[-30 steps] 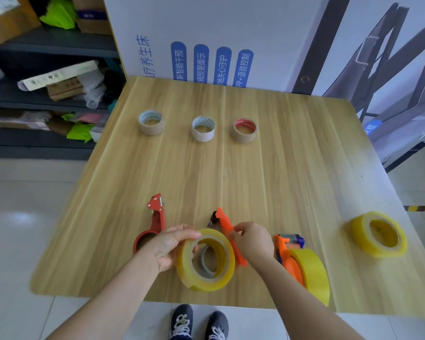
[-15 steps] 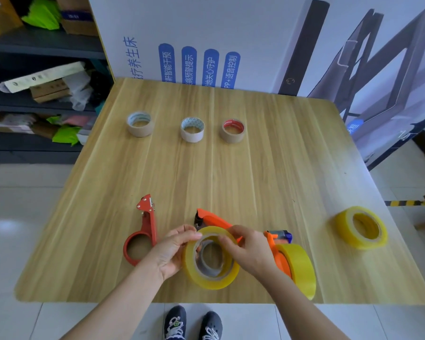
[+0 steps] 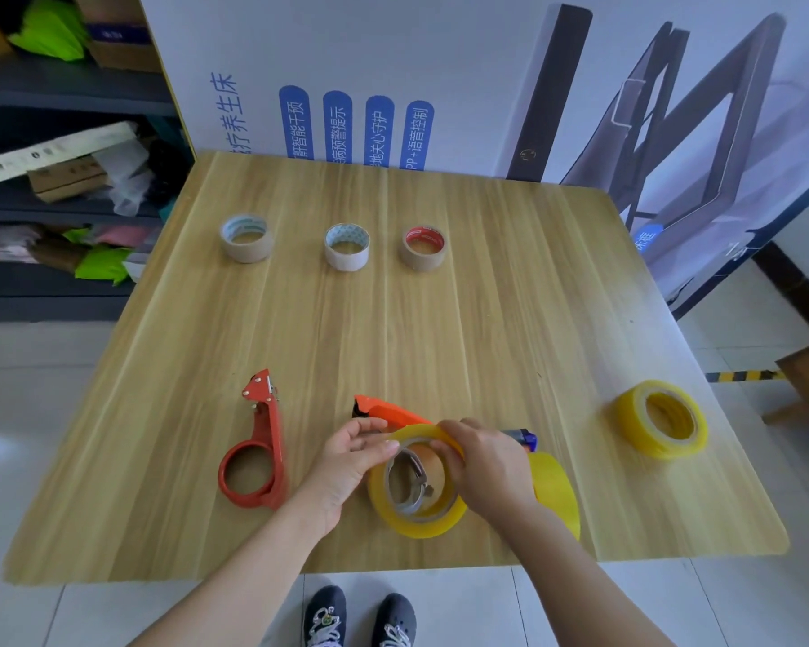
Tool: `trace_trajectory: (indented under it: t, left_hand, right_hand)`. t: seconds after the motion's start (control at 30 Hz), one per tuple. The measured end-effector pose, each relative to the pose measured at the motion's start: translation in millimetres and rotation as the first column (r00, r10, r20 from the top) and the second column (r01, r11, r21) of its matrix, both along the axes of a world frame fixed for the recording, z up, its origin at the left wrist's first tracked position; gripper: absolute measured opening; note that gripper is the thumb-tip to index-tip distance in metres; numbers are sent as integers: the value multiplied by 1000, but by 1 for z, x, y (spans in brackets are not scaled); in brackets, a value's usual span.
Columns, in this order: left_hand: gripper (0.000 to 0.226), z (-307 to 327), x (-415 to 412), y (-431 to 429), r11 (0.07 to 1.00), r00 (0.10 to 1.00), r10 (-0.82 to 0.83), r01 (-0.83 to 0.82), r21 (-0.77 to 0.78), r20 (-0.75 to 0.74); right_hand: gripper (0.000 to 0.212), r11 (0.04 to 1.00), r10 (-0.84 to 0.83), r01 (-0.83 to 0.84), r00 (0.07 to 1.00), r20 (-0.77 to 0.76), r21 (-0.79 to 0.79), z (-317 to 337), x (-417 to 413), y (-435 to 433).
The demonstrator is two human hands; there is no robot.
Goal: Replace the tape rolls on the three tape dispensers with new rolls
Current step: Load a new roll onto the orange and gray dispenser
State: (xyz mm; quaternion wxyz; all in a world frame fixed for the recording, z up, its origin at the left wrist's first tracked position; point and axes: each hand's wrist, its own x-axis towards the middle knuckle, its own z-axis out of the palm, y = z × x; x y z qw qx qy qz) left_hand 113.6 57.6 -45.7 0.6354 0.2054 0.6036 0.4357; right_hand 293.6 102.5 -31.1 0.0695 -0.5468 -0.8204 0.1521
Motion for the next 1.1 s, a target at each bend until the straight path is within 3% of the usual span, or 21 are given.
trace_trajectory:
  t: [0.43, 0.63, 0.8, 0.9, 0.97, 1.1]
  left_hand:
    - [17, -25, -18, 11, 994, 994, 15, -27, -102, -111]
    - [10, -39, -21, 17, 995, 959, -29, 2, -96, -281]
    - [17, -51, -21, 21, 990, 817, -132, 75, -123, -562]
    - [23, -52, -21, 23, 979, 695, -200, 118, -165, -691]
    - [24, -53, -22, 22, 975, 703, -218, 127, -181, -677]
    - [23, -55, -24, 21, 976, 748, -213, 135, -170, -629]
  right_hand:
    - [34, 980, -96, 90, 995, -26, -177, -21, -35, 11]
    - [30, 968, -131, 117, 990, -48, -223, -31, -43, 12]
    - [32, 966, -144, 124, 987, -73, -227, -40, -43, 9]
    - [27, 973, -114, 102, 993, -44, -209, -41, -43, 9]
    - [24, 986, -68, 59, 996, -54, -154, -42, -44, 8]
    - [26, 982, 187, -186, 980, -69, 23, -49, -48, -5]
